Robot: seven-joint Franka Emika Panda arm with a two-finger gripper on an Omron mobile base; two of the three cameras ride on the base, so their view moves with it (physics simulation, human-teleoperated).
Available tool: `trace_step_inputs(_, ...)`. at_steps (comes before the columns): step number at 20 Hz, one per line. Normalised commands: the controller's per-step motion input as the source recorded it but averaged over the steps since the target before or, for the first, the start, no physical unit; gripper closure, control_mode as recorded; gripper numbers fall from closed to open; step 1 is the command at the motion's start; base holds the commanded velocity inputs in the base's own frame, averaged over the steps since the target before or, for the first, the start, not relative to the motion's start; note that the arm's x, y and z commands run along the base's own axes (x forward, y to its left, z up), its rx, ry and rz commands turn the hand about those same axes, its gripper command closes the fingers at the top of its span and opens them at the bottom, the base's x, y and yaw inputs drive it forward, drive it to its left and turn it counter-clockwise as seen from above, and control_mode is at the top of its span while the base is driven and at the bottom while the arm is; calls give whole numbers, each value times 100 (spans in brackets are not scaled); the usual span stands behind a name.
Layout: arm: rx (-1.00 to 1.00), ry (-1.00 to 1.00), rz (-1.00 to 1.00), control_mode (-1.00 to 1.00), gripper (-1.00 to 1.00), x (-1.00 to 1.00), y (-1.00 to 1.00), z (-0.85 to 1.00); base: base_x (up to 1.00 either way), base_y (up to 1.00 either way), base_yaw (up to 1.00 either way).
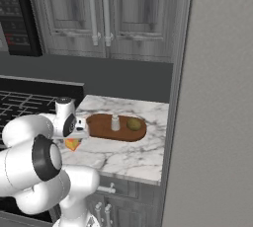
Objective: Retrieve the reheated potato from the microwave, then place the potato, cheese, and condiment on the cutting board.
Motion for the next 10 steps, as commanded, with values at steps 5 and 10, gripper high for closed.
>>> trace_step_inputs(5,-4,-6,0,-100,100,-20,1,-8,0,0,0)
trace_step_inputs(10,0,-3,0,-100,100,-14,-7,-7,0,0,0)
